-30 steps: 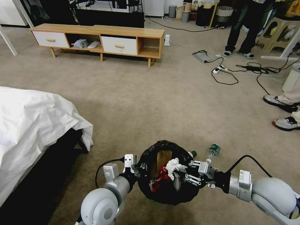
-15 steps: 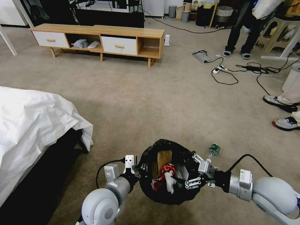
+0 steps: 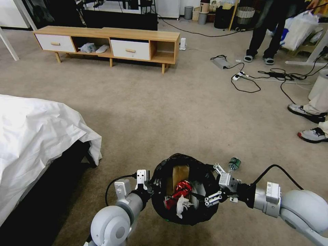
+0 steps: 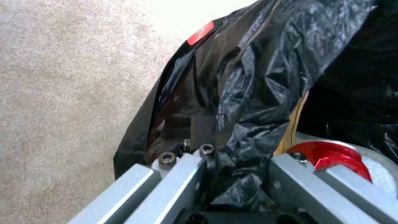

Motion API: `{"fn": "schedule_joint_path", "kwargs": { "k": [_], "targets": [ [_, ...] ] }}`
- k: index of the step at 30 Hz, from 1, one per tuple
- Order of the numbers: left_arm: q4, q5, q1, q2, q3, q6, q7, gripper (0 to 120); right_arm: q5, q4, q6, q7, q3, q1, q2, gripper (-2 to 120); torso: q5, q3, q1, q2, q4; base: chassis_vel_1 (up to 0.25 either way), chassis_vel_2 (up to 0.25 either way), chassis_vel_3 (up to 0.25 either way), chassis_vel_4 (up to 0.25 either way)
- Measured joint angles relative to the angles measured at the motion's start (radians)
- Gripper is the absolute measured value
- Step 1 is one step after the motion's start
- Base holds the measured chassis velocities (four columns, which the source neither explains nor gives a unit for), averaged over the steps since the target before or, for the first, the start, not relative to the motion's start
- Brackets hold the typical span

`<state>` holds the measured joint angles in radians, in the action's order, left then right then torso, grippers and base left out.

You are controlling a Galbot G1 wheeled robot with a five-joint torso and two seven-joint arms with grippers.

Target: Pick up the trash bin and place the garbage on the floor into it.

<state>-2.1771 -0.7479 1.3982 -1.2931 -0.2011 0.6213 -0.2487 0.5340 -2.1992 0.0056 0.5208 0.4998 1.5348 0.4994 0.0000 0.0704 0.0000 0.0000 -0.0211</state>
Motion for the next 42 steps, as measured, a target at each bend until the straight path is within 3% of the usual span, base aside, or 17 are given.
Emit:
{"fn": "schedule_joint_path", "kwargs": {
  "k": [16,24,30,42],
  "targets": [
    [0.027,0.009,-0.011,-0.011,-0.009,0.002,-0.023,0,0.039,-0.056,0.003,0.032,0.061,0.024,-0.042,100,0.0,0.0,0.0,0.0,0.0,0.0,0.0,0.0,0.0],
    [0.005,-0.018,-0.003,-0.007,-0.043,0.005,-0.044,0,0.083,-0.079,0.003,0.032,0.177,0.07,-0.069,100,-0.0002,0.0,0.0,0.0,0.0,0.0,0.0,0.0,0.0],
    [-0.023,-0.062,0.02,0.027,-0.089,0.006,-0.094,0,0.1,-0.064,0.014,0.018,0.261,0.104,-0.027,100,0.0,0.0,0.0,0.0,0.0,0.0,0.0,0.0,0.0],
    [-0.037,-0.098,0.055,0.017,-0.144,0.001,-0.157,0,0.098,-0.04,0.015,-0.009,0.318,0.139,0.067,100,-0.0001,0.0,0.0,0.0,-0.0001,0.0,0.0,0.0,0.0]
  ]
}}
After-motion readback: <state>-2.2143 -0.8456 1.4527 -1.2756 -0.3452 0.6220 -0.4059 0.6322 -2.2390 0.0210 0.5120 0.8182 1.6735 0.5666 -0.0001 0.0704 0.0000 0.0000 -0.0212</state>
